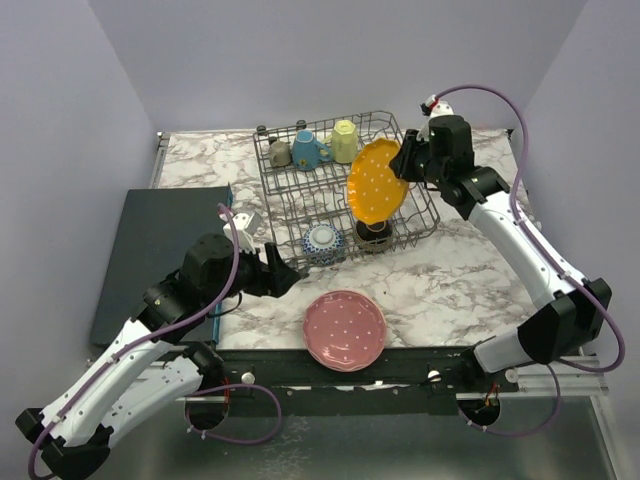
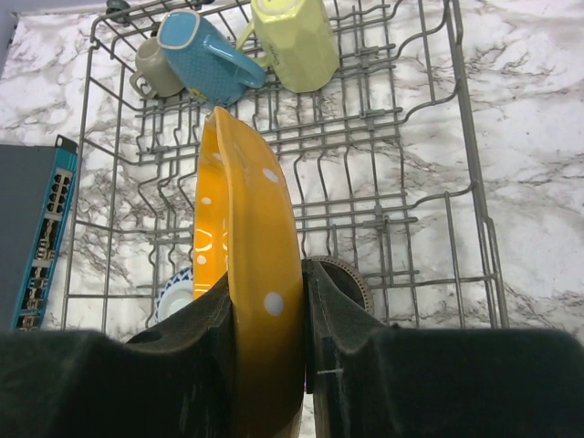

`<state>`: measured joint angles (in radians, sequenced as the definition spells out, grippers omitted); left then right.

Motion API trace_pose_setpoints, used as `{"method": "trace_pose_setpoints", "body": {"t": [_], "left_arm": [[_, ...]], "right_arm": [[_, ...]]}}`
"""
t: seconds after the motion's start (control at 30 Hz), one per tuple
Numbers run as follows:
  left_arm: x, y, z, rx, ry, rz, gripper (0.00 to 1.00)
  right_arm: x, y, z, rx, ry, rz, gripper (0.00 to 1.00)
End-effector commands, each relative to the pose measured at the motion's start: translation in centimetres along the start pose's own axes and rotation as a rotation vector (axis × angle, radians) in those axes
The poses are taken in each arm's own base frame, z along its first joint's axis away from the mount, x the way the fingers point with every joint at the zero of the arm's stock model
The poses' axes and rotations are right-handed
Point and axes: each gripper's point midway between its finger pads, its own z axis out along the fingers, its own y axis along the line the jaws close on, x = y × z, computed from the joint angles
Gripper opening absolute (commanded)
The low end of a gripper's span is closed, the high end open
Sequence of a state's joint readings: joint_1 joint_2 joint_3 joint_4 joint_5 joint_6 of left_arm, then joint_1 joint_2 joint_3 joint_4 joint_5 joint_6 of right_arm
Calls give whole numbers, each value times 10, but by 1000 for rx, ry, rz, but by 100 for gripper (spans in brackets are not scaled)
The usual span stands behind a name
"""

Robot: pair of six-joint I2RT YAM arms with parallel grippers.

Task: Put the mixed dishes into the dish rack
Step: Insert the plate into the dish rack.

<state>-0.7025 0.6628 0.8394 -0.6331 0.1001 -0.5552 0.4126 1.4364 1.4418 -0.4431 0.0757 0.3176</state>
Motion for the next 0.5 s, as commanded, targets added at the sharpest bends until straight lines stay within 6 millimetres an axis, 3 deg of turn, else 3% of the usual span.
{"method": "trace_pose_setpoints", "body": {"t": [0.0, 0.47], "left_arm": [[2, 4, 1, -6, -16, 25, 74], [0, 7, -4, -9, -58, 18, 74]], "right_arm": [[-68, 25, -3, -106, -183, 63, 1], [-93, -12, 22, 84, -274, -10, 0]]}}
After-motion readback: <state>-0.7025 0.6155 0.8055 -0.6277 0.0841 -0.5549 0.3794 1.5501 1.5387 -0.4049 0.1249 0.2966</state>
